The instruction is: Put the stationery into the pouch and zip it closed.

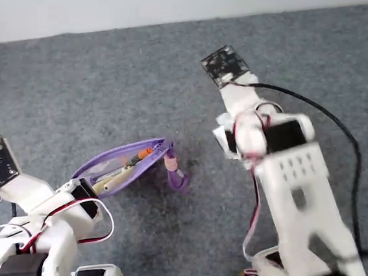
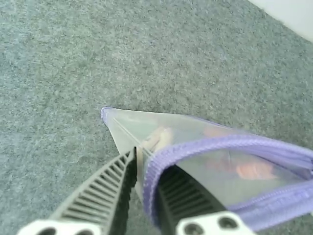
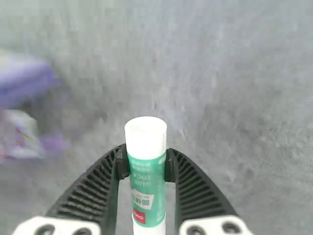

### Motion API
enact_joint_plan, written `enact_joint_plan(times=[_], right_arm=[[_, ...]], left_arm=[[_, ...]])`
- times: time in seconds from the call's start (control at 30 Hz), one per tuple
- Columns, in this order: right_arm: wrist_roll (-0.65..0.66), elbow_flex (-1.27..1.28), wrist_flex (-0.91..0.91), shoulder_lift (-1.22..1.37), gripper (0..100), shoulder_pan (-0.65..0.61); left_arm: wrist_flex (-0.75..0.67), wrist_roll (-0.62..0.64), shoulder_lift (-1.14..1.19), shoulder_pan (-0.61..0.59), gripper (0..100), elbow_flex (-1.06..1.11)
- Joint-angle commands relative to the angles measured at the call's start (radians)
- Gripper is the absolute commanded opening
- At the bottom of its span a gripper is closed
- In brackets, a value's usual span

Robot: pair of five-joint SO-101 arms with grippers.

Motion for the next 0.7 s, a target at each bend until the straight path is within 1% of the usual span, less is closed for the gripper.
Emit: enact_joint_plan(times=[0.0, 0.13, 0.27, 0.37, 0.47, 0.57, 0.67], right_arm=[[-0.161, -0.008, -0.054, -0.185, 0.8, -0.09], [-0.273, -0.005, -0.182, -0.308, 0.8, -0.191], [-0.397, -0.006, -0.277, -0.355, 0.8, -0.274], [-0.465, -0.009, -0.361, -0.369, 0.8, -0.328], [-0.491, -0.009, -0.461, -0.369, 0.8, -0.381], [-0.497, -0.009, -0.55, -0.363, 0.8, -0.464], [-0.497, -0.002, -0.581, -0.36, 0.8, -0.564]], left_arm=[[-0.029, 0.011, 0.005, -0.003, 1, 0.002], [-0.048, 0.012, 0.008, 0.0, 1, 0.007], [-0.044, 0.012, 0.008, 0.0, 1, 0.007], [-0.046, 0.012, 0.008, 0.0, 1, 0.007], [-0.046, 0.012, 0.008, 0.0, 1, 0.008], [-0.041, 0.012, 0.008, 0.0, 1, 0.008], [-0.043, 0.012, 0.008, 0.0, 1, 0.008]])
